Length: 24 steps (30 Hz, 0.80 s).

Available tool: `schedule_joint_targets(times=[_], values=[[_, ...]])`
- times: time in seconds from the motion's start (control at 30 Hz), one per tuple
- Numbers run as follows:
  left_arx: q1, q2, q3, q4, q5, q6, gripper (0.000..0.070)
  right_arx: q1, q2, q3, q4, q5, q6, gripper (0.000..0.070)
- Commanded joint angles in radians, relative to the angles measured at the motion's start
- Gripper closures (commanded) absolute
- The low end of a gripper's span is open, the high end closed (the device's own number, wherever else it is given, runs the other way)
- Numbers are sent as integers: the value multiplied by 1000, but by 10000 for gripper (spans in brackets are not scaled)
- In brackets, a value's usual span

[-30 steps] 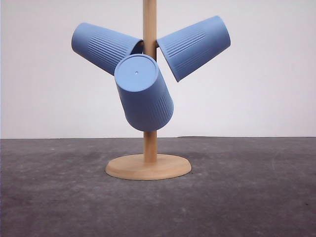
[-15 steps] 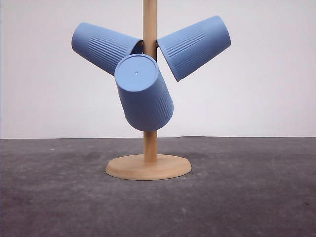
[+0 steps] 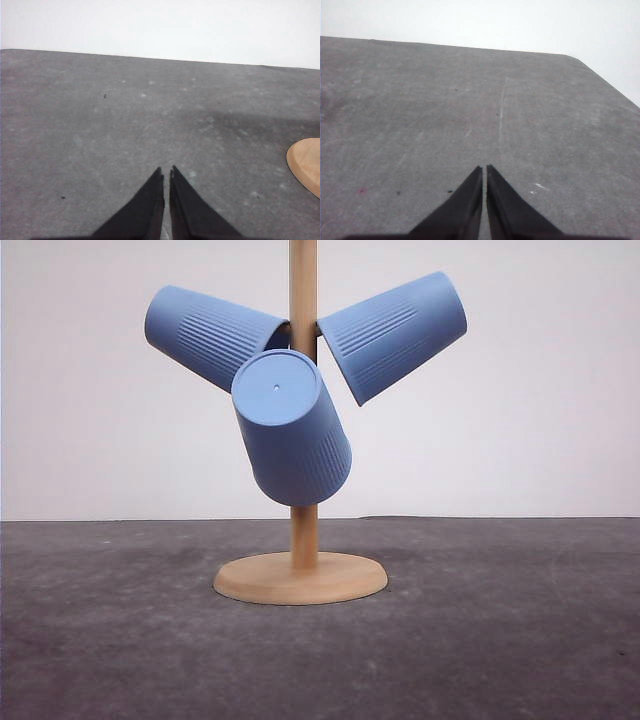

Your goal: Place three cups

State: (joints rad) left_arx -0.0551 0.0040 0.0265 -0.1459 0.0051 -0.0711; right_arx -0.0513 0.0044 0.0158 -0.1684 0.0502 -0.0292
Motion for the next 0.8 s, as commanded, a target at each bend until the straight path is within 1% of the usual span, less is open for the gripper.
schedule_joint_targets(times=[0.0,0.77], values=[[-1,-1,-14,11,1,-4,700,2,-1,-3,11,3,11,688],[-1,-1,-14,11,1,-4,700,2,-1,-3,11,3,11,687]])
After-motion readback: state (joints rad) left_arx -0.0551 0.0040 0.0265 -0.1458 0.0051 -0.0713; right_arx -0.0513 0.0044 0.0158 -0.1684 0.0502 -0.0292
